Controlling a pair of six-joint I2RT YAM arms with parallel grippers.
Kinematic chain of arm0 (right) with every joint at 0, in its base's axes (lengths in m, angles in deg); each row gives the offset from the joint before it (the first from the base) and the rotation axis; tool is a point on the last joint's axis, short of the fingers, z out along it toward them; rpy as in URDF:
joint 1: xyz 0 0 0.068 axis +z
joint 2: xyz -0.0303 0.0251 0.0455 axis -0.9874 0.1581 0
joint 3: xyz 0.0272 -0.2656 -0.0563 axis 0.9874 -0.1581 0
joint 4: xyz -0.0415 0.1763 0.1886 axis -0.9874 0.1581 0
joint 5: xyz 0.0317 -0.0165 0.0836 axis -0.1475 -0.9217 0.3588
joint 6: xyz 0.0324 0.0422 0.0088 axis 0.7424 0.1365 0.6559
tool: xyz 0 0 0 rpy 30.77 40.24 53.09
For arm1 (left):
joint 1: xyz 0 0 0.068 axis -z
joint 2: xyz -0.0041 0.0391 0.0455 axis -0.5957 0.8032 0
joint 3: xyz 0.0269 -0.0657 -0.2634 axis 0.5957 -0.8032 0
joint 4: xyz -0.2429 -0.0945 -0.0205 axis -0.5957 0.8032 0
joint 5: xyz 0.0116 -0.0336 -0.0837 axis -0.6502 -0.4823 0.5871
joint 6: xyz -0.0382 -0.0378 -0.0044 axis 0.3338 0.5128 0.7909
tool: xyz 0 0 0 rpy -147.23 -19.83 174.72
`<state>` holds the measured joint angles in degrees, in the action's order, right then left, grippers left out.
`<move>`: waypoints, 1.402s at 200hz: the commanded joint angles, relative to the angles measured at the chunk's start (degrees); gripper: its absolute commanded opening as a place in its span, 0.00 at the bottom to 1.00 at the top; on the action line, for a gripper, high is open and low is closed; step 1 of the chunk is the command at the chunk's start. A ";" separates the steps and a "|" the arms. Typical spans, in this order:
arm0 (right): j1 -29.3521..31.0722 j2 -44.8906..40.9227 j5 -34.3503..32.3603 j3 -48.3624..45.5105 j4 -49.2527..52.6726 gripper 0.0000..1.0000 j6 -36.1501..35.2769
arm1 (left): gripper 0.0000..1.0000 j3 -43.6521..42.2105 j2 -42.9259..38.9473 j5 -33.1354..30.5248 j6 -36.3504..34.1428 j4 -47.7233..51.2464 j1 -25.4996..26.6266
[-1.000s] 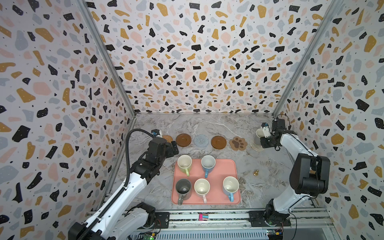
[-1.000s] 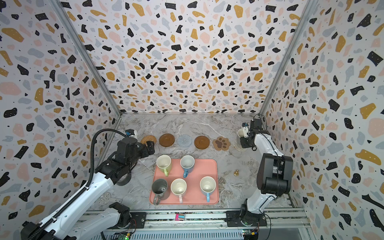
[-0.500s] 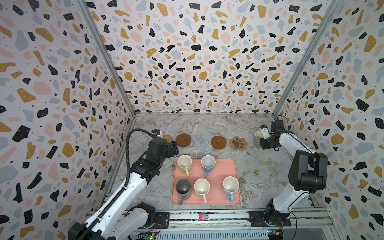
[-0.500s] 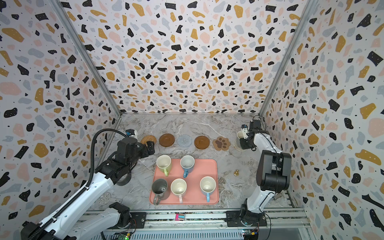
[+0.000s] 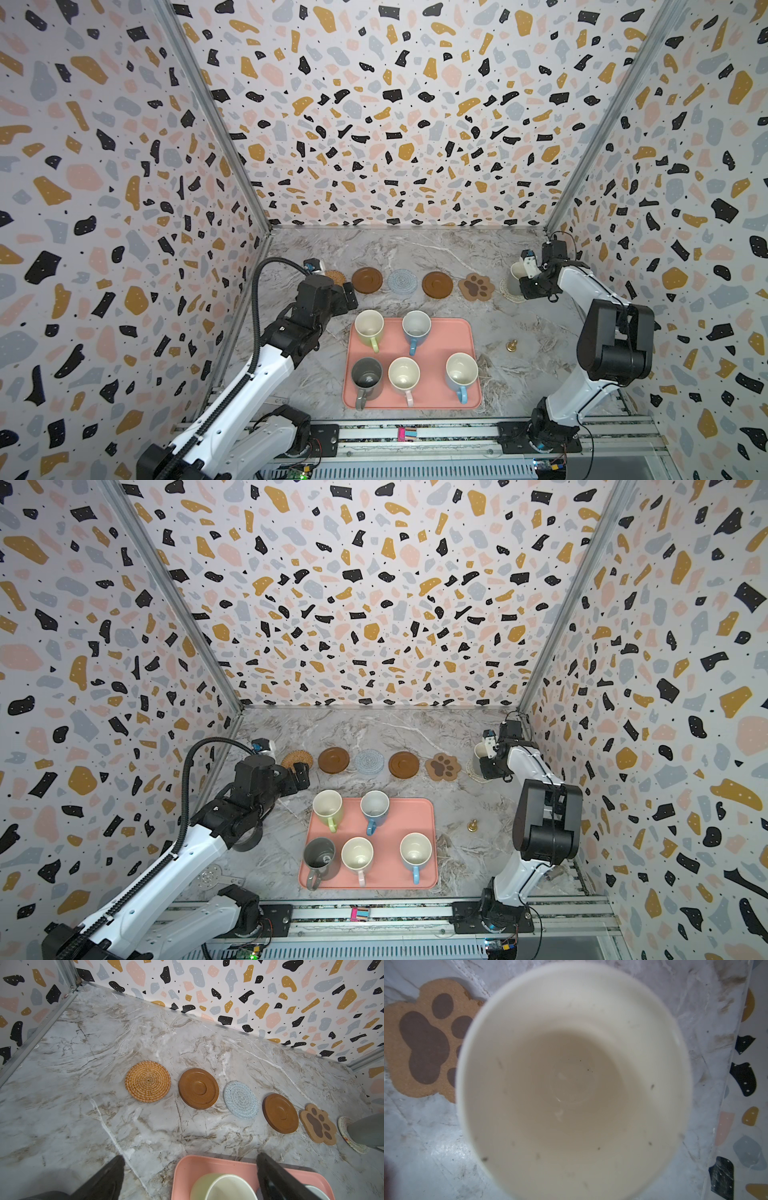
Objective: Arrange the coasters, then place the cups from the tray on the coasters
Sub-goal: 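Lower the white mug onto the multicolour woven coaster and open right gripper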
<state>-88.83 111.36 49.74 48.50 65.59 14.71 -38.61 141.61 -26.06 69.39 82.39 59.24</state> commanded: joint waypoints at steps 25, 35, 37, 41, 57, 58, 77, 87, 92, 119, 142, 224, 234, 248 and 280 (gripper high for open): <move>-0.37 -0.98 0.03 2.92 -1.54 0.09 -0.35 | 0.99 -0.32 -0.58 0.31 -0.59 -0.85 0.22; -0.39 -1.01 -0.07 2.83 -1.52 0.09 -0.36 | 1.00 -0.24 -0.58 0.32 -0.60 -0.84 0.22; -0.40 -1.04 -0.01 2.78 -1.51 0.09 -0.36 | 1.00 -0.25 -0.64 0.31 -0.65 -0.87 0.19; -0.41 -1.02 -0.02 2.76 -1.49 0.10 -0.34 | 0.99 -0.30 -0.62 0.31 -0.60 -0.83 0.23; -0.43 -1.06 -0.19 2.67 -1.54 0.11 -0.37 | 1.00 -0.32 -0.74 0.22 -0.60 -0.83 0.17; -0.43 -1.10 -0.22 2.67 -1.54 0.12 -0.35 | 1.00 -0.27 -0.75 0.22 -0.60 -0.86 0.17; -0.42 -1.31 -0.55 2.53 -1.62 0.14 -0.36 | 0.99 -0.45 -0.91 0.21 -0.46 -0.86 0.19; -0.37 -1.30 -0.53 2.57 -1.65 0.15 -0.38 | 1.00 -0.57 -1.04 0.18 -0.42 -0.87 0.25; -0.40 -1.34 -0.55 2.51 -1.63 0.16 -0.39 | 0.99 -0.58 -1.05 0.14 -0.42 -0.80 0.26; -0.42 -1.38 -0.59 2.43 -1.63 0.19 -0.25 | 0.99 -0.71 -1.50 0.14 -0.31 -0.76 0.20; -0.42 -1.40 -0.56 2.28 -1.63 0.22 -0.16 | 1.00 -0.92 -1.81 -0.01 -0.25 -0.59 0.16; -0.43 -2.03 -1.08 1.99 -1.31 0.39 0.01 | 0.99 -1.11 -2.53 -0.46 -0.33 -0.21 0.18; -0.38 -2.18 -0.92 1.99 -1.24 0.40 -0.07 | 0.99 -1.02 -2.61 -0.45 -0.34 -0.25 0.21; -0.35 -2.40 -0.64 1.97 -1.08 0.43 -0.07 | 1.00 -1.02 -2.68 -0.45 -0.28 -0.23 0.20; -0.26 -2.95 0.03 1.98 -0.47 0.48 0.13 | 0.99 -1.09 -2.96 -0.42 -0.21 -0.26 0.18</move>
<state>-89.05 111.36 48.97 48.52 64.28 14.74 -39.05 139.75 -26.17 69.35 82.43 59.24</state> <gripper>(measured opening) 0.464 0.995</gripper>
